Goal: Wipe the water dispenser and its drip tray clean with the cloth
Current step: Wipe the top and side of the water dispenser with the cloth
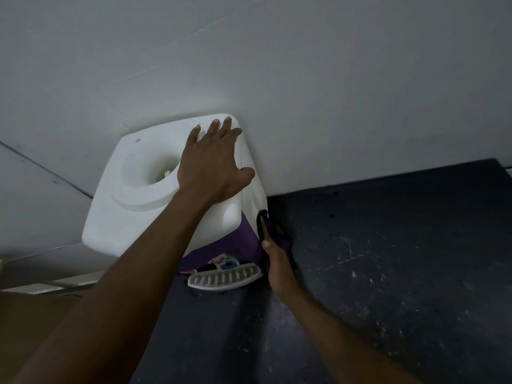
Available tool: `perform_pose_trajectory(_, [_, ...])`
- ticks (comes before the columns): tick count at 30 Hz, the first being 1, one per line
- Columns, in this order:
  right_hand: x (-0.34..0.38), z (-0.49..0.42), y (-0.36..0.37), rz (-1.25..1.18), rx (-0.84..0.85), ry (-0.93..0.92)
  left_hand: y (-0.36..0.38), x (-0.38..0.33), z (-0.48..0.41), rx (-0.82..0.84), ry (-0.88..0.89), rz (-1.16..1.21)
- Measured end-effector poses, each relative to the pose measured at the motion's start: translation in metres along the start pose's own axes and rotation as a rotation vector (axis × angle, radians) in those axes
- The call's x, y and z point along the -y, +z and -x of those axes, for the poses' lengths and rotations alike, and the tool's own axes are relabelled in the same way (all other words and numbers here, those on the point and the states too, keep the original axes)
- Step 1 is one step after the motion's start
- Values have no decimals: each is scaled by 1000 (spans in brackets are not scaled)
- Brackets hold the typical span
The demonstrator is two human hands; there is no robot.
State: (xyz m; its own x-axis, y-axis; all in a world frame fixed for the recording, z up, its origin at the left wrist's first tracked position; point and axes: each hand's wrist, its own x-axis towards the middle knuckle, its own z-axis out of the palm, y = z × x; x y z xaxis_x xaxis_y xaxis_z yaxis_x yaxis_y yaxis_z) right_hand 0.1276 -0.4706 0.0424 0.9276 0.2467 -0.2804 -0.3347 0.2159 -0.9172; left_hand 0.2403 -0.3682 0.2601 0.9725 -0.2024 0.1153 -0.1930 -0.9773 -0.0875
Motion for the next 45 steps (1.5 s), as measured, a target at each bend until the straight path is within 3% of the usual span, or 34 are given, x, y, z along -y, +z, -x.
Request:
perform_pose_trajectory(9, [26, -32, -3, 21, 14, 69, 1, 1, 1, -7, 9, -9])
perform_pose_trajectory(17, [-20, -6, 2, -12, -41, 43, 1, 0, 1, 0, 5, -5])
perform_pose_trajectory(26, [2, -40, -5, -48, -2, 139, 3, 1, 0, -9, 11, -3])
perform_pose_trajectory(33, [-45, -14, -10, -2, -9, 125, 4, 1, 0, -15, 8, -12])
perform_pose_trajectory(37, [-30, -38, -12, 42, -47, 213, 4, 1, 0, -16, 11, -15])
perform_pose_trajectory(45, [-16, -38, -6, 28, -60, 160, 4, 3, -1, 4, 13, -9])
